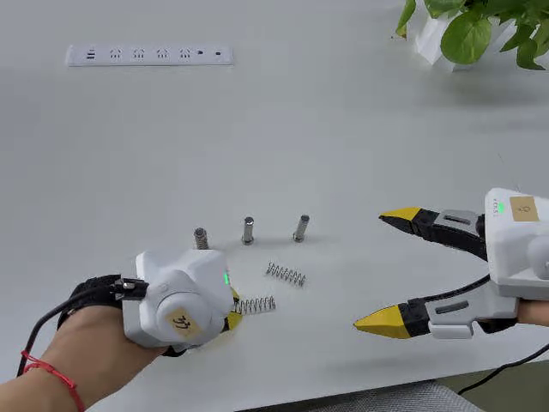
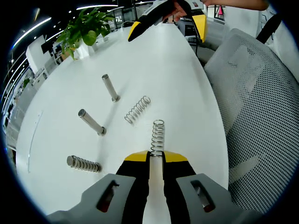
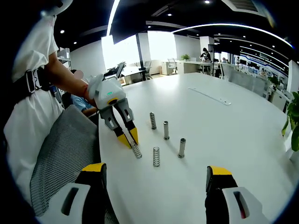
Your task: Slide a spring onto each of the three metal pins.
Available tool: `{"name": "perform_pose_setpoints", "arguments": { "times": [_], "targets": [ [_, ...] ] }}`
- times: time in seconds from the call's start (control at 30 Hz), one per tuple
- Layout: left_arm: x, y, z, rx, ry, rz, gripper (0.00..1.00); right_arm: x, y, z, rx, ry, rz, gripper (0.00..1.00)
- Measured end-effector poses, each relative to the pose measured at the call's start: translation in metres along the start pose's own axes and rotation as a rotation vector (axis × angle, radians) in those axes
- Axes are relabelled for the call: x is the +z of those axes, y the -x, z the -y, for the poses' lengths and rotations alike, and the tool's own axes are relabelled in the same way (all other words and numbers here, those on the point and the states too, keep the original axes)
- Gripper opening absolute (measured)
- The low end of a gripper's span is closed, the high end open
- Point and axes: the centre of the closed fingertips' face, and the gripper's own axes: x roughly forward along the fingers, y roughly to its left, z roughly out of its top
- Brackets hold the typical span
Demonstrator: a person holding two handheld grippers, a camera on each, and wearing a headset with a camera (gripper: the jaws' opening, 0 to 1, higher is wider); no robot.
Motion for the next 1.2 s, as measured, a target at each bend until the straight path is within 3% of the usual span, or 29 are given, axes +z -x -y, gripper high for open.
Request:
{"name": "perform_pose_setpoints", "arguments": {
  "times": [0.2,0.6,1.0,1.2],
  "targets": [
    [0.003,0.005,0.002,0.000,0.019,0.027,0.06,0.004,-0.005,-0.005,0.016,0.007,-0.001,0.87],
    [0.020,0.029,0.000,0.029,0.097,0.143,0.06,0.021,-0.004,-0.010,0.027,0.038,0.009,0.84],
    [0.057,0.068,-0.014,0.087,0.182,0.321,0.06,0.060,-0.008,-0.018,0.071,0.008,0.099,0.71],
    [0.079,0.084,-0.021,0.108,0.222,0.417,0.06,0.084,-0.014,-0.023,0.103,-0.057,0.171,0.54]
  ]
}}
